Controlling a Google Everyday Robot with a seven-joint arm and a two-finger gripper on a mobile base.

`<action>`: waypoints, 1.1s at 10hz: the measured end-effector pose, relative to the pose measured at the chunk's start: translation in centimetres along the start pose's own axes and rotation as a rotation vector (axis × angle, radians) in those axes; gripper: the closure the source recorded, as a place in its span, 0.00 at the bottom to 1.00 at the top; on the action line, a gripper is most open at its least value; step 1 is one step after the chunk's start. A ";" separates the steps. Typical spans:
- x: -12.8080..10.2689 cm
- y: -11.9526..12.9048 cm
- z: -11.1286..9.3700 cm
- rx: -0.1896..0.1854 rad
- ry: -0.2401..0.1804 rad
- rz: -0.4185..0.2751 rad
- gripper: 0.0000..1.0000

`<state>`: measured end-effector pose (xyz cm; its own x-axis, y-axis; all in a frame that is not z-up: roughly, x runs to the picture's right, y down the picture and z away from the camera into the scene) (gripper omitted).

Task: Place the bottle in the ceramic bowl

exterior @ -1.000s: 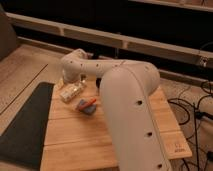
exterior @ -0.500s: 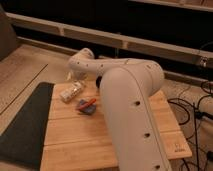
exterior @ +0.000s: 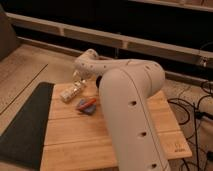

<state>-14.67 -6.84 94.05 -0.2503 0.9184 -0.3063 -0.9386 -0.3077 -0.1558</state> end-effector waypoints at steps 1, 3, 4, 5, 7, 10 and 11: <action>-0.2 0.1 -0.1 -0.005 -0.005 0.000 0.35; -1.1 2.8 -0.6 -0.079 -0.031 -0.002 0.35; -0.9 4.6 -0.4 -0.117 -0.030 -0.005 0.35; -0.6 5.1 -0.2 -0.129 -0.026 -0.003 0.35; 0.6 5.7 1.4 -0.146 0.012 0.026 0.35; 3.0 4.1 4.0 -0.100 0.094 0.092 0.35; 3.4 3.5 4.6 -0.077 0.113 0.106 0.35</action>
<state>-19.94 -3.65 96.77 -0.3141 0.8474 -0.4280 -0.8864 -0.4233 -0.1876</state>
